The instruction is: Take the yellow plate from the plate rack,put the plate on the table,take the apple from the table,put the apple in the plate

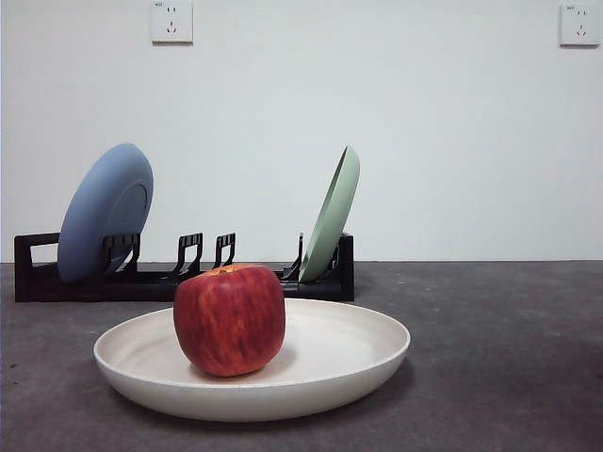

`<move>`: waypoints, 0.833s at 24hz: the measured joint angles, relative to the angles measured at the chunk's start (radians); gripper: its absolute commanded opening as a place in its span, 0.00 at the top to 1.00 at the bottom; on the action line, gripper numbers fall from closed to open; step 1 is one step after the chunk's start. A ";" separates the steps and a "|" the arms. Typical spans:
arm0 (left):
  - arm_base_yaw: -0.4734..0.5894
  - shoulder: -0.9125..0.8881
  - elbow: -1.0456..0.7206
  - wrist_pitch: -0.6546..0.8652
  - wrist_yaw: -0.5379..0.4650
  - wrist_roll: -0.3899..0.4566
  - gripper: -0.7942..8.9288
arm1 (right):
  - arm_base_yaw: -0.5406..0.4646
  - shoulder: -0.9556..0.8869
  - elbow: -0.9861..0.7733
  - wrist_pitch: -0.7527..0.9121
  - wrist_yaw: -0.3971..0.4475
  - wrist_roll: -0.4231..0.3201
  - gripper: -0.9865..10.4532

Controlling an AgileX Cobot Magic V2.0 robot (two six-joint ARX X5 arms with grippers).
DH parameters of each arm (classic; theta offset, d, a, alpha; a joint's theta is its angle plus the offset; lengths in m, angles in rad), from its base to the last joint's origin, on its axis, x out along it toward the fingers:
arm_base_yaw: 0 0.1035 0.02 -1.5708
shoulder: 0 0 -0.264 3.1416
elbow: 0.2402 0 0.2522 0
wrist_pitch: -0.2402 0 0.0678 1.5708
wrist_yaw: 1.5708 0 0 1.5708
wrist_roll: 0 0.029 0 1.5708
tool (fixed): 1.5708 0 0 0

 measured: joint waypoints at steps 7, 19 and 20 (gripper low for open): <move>0.000 0.000 0.000 0.000 0.000 0.000 0.92 | 0.000 0.000 0.000 0.002 0.010 0.068 0.91; 0.000 0.001 0.000 0.000 0.000 0.000 0.92 | 0.000 0.000 0.000 0.002 0.010 0.075 0.91; 0.000 0.001 0.000 0.000 0.000 0.000 0.92 | 0.000 0.000 0.000 0.002 0.010 0.075 0.91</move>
